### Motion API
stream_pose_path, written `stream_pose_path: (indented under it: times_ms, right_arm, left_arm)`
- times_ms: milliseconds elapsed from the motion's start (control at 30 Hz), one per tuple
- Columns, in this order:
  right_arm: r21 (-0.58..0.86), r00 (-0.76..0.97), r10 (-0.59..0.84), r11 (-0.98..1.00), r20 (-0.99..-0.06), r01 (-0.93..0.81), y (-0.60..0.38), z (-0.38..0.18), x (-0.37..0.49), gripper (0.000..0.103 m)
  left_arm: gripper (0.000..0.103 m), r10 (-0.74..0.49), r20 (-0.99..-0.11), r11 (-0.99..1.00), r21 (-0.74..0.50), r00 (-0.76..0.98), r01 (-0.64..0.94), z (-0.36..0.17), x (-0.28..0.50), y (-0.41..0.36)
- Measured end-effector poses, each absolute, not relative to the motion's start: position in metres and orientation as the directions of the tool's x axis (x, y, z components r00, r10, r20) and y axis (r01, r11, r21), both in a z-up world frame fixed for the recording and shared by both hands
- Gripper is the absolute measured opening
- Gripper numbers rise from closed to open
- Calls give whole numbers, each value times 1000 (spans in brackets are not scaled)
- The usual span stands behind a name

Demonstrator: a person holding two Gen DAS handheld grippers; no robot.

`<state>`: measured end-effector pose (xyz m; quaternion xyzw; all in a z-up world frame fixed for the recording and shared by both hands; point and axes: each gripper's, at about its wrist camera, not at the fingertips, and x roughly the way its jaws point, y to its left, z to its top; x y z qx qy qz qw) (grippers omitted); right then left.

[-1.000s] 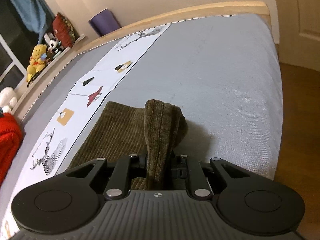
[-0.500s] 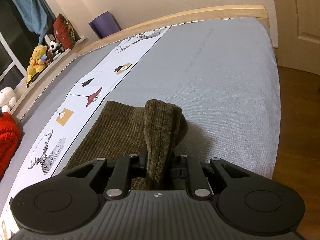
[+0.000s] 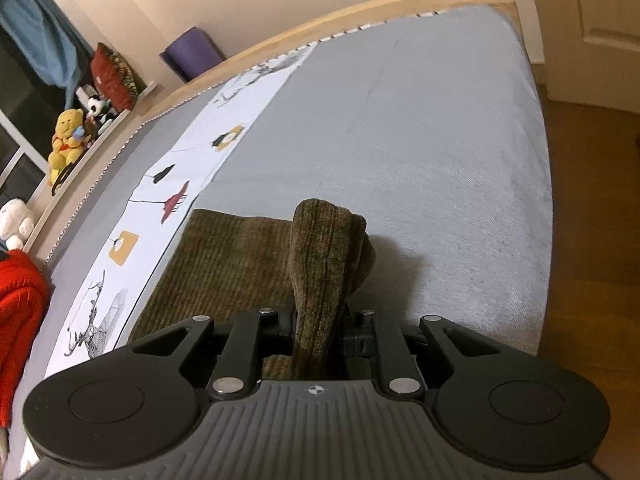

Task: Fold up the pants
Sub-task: 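Fold the cuffs over toward the waistband with the right tool and open it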

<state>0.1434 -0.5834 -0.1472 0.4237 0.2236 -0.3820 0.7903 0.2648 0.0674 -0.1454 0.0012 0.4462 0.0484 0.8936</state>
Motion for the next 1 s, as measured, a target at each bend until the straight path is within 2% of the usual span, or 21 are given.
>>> stream_pose_path:
  times_ms: [133,233,367,467,533,567,700,767,867,933,967,1000]
  right_arm:
    - [507,624,-421,366,-658,781,-575,-133,148,17]
    - [419,685,-432,562,-587,714,-534,-98,171,17]
    - [356,836,-261,813,-483,460,-444,-46,212,17]
    - [168,897,-71,973,-437,159,-349,-29,227,17]
    - [30,886,72,997,-458,-66,-286,-41,221,17]
    - [-34,851,145,982,-504,-188,-254,-58,215,17]
    - [-69,640,289,879,-712,-473,-192,-133,195,18]
    - [-166,705,257,866,-662,-472,-180,-143,181,19]
    - [-130,685,260,877,-680,-462,-180,-134,186,20]
    - [-97,663,273,880,-697,-464,-181,-130,186,27]
    - [-79,650,286,878,-704,-472,-180,-126,185,38]
    - [-54,636,308,874,-707,-484,-178,-124,181,53]
  left_arm:
    - [103,41,-815,995,-18,578,-97,-140,265,73]
    - [103,-11,-832,986,-100,555,-130,-136,265,85]
    - [103,-41,-836,979,-142,548,-144,-132,259,94]
    - [103,-47,-831,979,-148,555,-138,-130,252,98]
    - [103,-48,-830,980,-147,556,-135,-128,247,99]
    - [103,-46,-829,980,-144,557,-134,-128,245,99]
    - [103,-45,-834,981,-140,550,-133,-129,236,101]
    - [103,-46,-836,980,-145,546,-139,-130,235,103]
    - [103,-43,-838,978,-147,544,-149,-129,235,102]
    - [103,-39,-840,976,-148,541,-160,-129,236,102]
    - [103,-40,-840,975,-152,541,-164,-129,236,102]
    - [103,-42,-840,974,-156,541,-167,-128,237,103]
